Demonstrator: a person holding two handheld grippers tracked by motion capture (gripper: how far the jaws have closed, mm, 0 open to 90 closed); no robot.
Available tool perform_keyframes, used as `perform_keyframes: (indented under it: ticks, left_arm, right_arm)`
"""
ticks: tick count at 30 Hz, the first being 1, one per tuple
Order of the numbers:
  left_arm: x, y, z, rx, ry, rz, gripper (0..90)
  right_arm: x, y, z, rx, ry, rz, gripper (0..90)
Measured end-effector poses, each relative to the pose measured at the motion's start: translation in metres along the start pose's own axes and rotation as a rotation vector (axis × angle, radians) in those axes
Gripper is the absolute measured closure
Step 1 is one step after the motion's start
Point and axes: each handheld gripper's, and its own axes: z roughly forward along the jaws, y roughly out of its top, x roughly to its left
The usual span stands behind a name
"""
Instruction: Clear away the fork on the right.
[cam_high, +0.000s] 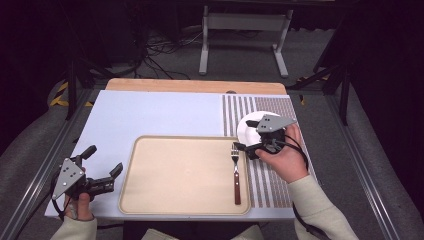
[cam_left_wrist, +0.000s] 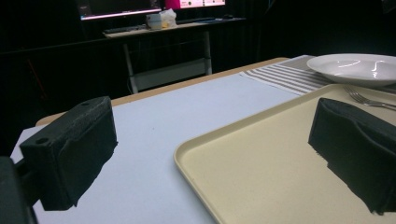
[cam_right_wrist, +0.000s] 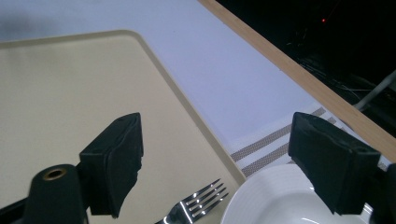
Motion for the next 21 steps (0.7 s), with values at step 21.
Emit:
perform_keyframes:
  ticks: [21]
  left_arm:
    - [0.000,-0.001,-0.001,-0.003,0.003,-0.007,1.4]
  right_arm:
    - [-0.007,-0.055,-0.050,-0.183,-0.044,0.107,15.9]
